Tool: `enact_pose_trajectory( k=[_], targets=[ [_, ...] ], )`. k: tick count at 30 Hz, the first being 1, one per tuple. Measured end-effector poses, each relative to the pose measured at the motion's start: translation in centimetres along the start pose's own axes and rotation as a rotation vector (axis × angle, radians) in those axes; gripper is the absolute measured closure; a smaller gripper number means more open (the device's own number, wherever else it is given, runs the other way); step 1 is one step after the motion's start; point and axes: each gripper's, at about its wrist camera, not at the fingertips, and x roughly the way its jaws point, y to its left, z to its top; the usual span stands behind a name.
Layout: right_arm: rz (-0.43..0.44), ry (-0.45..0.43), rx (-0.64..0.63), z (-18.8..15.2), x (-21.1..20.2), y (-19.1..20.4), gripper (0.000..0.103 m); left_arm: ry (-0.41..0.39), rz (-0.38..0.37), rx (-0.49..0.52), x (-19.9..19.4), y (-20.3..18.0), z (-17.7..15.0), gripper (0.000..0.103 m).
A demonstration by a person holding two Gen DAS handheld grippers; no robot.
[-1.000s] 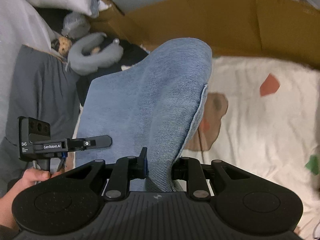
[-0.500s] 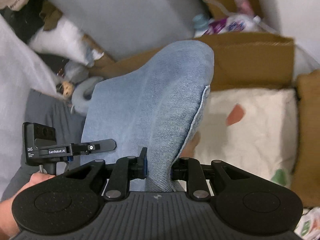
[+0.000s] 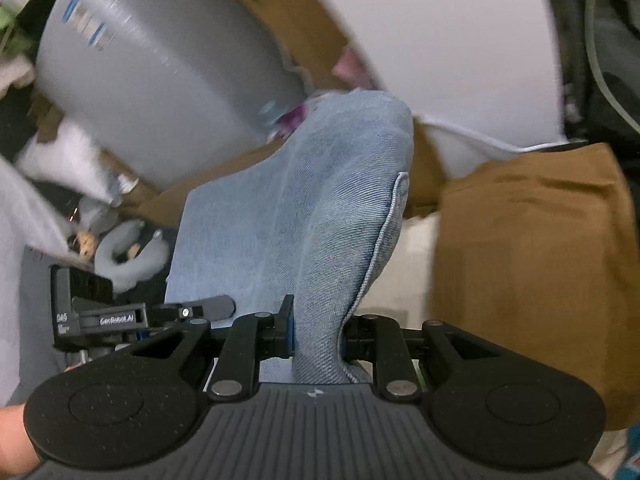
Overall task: Fold clothes
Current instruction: 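Lift the stacked towel and jeans with both grippers toward the cardboard box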
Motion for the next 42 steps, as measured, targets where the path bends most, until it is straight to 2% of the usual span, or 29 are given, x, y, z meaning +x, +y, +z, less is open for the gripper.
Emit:
enact_pose_trajectory(
  k=[6,13,22,26,28,30,32,33,36,42],
  targets=[
    [-0.051,-0.029,0.03,2.2,-1.9,-5.6,0.083,0.053,0.01,0.017,5.3,-2.3,1.7,0.055],
    [-0.105,-0.057,0.056,3.7,-1.4,-11.0,0.083,0.073,0.036,0.033,9.4,-3.1,3.1,0.055],
    [-0.226,-0.072,0.052,5.6,0.4,-15.5,0.083,0.107,0.038,-0.015,17.5,-3.7,3.8,0.056],
    [-0.249,-0.068,0.079,5.4,0.9,-17.5,0.083,0.122,0.043,-0.03,19.8,-3.1,3.5,0.056],
    [-0.261,-0.059,0.091,5.0,1.4,-18.5,0.083,0.126,0.047,-0.031,20.8,-2.8,3.2,0.056],
    [-0.312,-0.047,0.057,4.7,2.1,-19.0,0.081,0.129,0.046,-0.03,21.7,-2.3,2.9,0.055],
    [-0.393,-0.04,-0.031,4.2,3.1,-18.8,0.073,0.126,0.047,-0.042,22.5,-1.7,2.7,0.053],
    [-0.425,-0.038,-0.058,4.0,3.8,-18.7,0.073,0.128,0.056,-0.042,22.7,-1.5,2.7,0.051],
    [-0.471,-0.026,-0.066,4.1,5.1,-19.1,0.066,0.143,0.092,-0.013,22.9,-2.0,3.2,0.051],
    [-0.499,-0.033,-0.073,4.8,4.5,-18.5,0.059,0.212,0.204,0.144,21.6,-4.7,4.4,0.051]
  ],
)
